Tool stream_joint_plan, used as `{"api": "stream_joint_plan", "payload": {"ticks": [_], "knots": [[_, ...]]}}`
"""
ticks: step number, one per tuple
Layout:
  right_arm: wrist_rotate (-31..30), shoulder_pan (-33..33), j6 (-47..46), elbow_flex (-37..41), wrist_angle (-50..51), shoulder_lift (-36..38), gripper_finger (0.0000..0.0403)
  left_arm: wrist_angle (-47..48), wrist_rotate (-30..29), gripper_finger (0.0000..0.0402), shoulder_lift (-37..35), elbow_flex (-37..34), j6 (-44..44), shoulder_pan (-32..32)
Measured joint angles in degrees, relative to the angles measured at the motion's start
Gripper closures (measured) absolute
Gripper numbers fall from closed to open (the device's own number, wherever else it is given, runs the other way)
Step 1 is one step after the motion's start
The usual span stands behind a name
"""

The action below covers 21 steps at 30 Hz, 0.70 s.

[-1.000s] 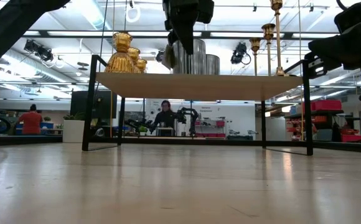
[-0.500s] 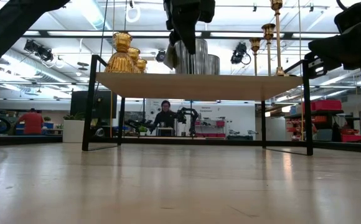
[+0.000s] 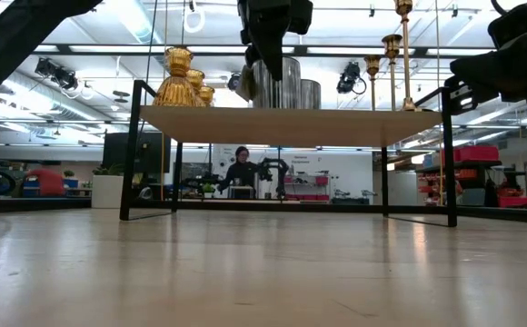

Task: Pick & Place candle stick holders
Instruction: Put the top scented candle on the shelf

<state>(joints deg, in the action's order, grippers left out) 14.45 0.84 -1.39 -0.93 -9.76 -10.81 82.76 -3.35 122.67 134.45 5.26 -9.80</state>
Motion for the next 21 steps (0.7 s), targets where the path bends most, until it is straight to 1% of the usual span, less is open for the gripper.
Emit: {"api": "stream_joint_plan", "payload": {"ticks": [6, 10, 15, 21], "knots": [[-0.01, 0.0, -0.01, 0.0, 0.0, 0.0, 0.0389, -0.04, -0.03, 0.0023, 0.0, 0.0, 0.35, 0.0], [-0.01, -0.01, 0.0, 0.0, 0.0, 0.0, 0.0389, -0.13, -1.3, 0.0022, 0.0, 0.0, 0.39, 0.02], [-0.01, -0.02, 0.0, 0.0, 0.0, 0.0, 0.0389, -0.31, -1.45, 0.0005, 0.0, 0.02, 0.43, 0.0], [0.0, -0.01, 0.0, 0.0, -0.01, 0.0, 0.0389, -0.28, -1.37, 0.0005, 0.0, 0.02, 0.46, 0.0]]}}
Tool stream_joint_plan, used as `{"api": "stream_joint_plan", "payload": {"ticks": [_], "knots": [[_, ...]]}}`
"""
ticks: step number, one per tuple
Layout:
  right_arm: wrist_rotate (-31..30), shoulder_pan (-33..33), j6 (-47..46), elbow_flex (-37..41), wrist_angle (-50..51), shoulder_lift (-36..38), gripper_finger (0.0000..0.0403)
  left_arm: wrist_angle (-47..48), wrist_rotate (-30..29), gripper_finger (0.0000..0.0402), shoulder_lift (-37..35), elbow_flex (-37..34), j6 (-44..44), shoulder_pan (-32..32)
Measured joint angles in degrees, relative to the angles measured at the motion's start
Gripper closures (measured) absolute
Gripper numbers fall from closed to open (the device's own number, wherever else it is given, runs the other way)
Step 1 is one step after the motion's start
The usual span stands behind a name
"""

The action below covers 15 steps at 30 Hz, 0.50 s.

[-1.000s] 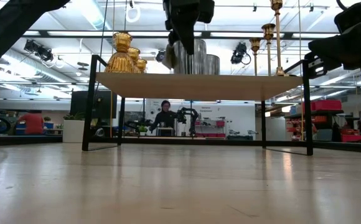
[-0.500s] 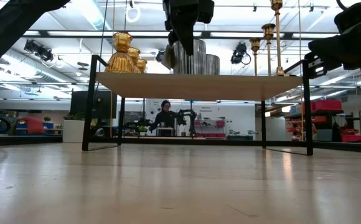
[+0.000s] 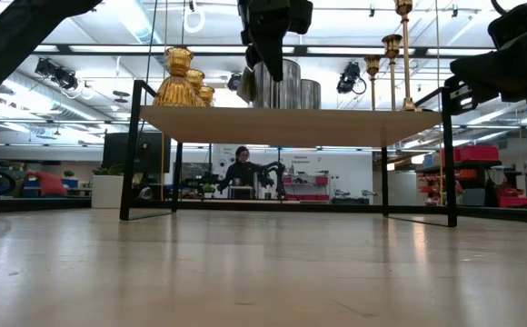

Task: Pick & Place candle stick holders
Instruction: Put the top scented candle on the shelf

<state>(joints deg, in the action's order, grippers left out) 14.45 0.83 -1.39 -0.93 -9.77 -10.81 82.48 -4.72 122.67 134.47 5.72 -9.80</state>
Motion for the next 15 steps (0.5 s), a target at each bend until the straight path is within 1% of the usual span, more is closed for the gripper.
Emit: {"api": "stream_joint_plan", "payload": {"ticks": [15], "knots": [[0.0, -0.01, 0.0, 0.0, 0.0, 0.0, 0.0389, 3.12, 0.03, 0.0003, -0.57, 0.52, 0.0, 0.07]]}}
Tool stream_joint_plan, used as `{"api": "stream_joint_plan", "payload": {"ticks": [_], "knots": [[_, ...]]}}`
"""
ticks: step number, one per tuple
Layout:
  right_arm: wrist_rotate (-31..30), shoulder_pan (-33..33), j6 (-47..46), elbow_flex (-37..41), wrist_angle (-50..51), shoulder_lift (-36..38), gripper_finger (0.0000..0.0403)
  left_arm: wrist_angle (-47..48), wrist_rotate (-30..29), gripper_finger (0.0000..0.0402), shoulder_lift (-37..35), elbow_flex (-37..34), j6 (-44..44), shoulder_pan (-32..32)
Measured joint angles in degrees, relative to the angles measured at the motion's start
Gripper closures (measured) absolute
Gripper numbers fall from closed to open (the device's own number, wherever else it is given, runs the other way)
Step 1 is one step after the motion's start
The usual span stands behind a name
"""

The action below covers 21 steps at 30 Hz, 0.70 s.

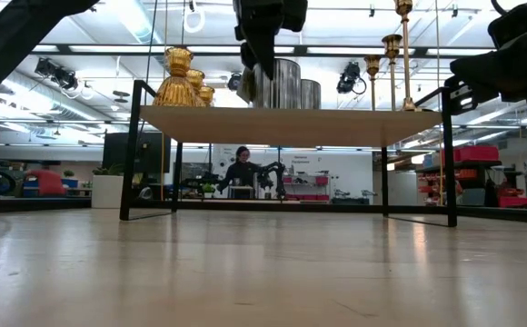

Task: Pick & Place candle stick holders
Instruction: Put the top scented candle on the shelf

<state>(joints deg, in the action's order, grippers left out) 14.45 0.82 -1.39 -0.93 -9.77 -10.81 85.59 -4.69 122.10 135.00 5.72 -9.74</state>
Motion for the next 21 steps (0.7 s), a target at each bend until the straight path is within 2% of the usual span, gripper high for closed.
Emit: {"api": "stream_joint_plan", "payload": {"ticks": [11, 16, 21], "knots": [[-0.01, 0.02, 0.0, 0.0, 0.0, 0.02, 0.0389, 3.05, -0.63, 0.001, -1.92, 0.0, 0.71, 0.05], [-0.01, 0.0, 0.0, 0.0, 0.01, 0.02, 0.0389, 4.17, -1.19, 0.0043, -2.21, 0.0, 1.15, 0.07], [-0.01, 0.01, 0.0, 0.0, 0.01, 0.02, 0.0389, 4.45, -3.1, 0.0093, -2.19, 0.0, 4.24, 0.07]]}}
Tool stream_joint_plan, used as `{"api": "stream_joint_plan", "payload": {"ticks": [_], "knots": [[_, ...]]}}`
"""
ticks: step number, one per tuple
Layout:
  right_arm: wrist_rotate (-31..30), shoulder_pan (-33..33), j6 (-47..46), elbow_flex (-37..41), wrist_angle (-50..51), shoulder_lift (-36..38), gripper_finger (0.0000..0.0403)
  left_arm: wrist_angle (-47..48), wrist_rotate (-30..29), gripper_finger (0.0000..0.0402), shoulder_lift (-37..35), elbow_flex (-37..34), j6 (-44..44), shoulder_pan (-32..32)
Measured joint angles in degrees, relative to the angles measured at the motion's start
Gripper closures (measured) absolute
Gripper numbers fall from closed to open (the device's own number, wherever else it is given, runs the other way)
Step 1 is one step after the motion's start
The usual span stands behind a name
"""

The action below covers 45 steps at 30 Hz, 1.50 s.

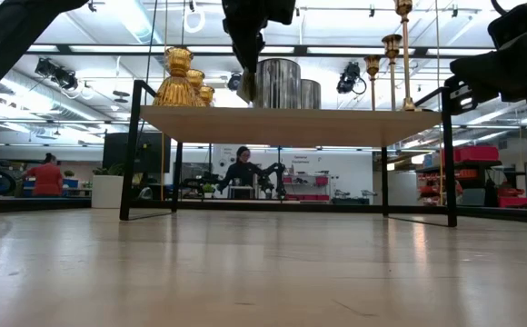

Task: Pick & Place candle stick holders
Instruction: Put the top scented candle on the shelf

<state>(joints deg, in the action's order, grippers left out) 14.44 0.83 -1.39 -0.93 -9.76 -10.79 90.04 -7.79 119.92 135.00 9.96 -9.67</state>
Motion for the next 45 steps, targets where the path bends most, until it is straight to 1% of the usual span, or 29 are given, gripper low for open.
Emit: {"api": "stream_joint_plan", "payload": {"ticks": [4, 11, 14, 17, 24, 37, 42, 45], "knots": [[0.01, 0.01, 0.0, 0.0, 0.0, 0.0, 0.0389, 0.0, -0.09, 0.014, 0.02, 0.0, 2.25, 0.0], [0.0, -0.01, 0.0, 0.02, -0.02, 0.0, 0.0389, 0.02, -0.03, 0.022, 0.04, 0.0, 2.45, 0.02], [0.0, -0.01, 0.0, 0.0, 0.0, 0.0, 0.0389, 0.02, -0.01, 0.0245, 0.04, 0.0, 2.42, 0.0], [0.01, 0.01, 0.0, 0.01, 0.0, 0.0, 0.0389, 0.0, -0.01, 0.0262, 0.06, 0.0, 2.47, 0.0], [0.01, 0.0, 0.0, 0.0, 0.0, 0.0, 0.0389, -1.12, 0.1, 0.0282, 0.07, 0.0, 2.69, 0.0], [0.02, 0.0, 0.0, 0.01, -0.01, 0.0, 0.0389, -6.43, 0.34, 0.0282, 0.09, 0.0, 2.73, 0.0], [0.02, 0.01, 0.0, 0.0, -0.02, 0.0, 0.0389, -8.22, 5.26, 0.0282, 0.09, 0.0, 2.74, -0.02], [0.02, -0.01, 0.0, 0.0, 0.0, 0.0, 0.0389, -8.51, 5.5, 0.0281, 0.09, 0.0, 2.74, 0.0]]}}
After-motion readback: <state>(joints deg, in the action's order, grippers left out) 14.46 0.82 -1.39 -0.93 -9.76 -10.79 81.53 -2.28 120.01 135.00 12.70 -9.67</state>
